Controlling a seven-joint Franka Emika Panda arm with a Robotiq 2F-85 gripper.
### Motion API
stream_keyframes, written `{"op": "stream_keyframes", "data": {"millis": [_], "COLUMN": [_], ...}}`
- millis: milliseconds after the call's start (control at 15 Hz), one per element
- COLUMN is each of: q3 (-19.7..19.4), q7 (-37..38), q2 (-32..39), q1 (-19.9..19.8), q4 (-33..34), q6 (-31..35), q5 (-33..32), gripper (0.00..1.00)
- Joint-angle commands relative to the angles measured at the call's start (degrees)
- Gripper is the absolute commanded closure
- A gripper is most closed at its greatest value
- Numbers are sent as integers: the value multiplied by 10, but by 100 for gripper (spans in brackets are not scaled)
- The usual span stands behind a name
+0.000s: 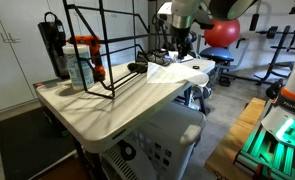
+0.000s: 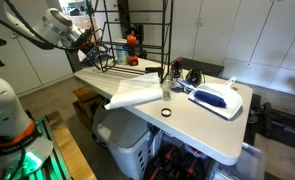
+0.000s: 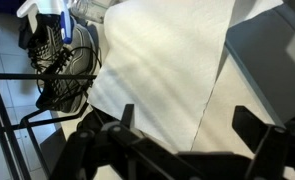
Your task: Put the paper towel on top of the table
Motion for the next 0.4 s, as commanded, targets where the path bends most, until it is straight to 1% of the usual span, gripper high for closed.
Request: {"op": "stream_keyframes", "data": {"millis": [0,67,333], "q3": [-9,-16,-9], "q7": [-13,-20,-19], "q2": [-22,-35,-30], "q1": [-10,-15,-15], "q4": [-14,-23,-19], "q6": [29,39,38], "q5": [18,19,19], "gripper": [0,0,0]}}
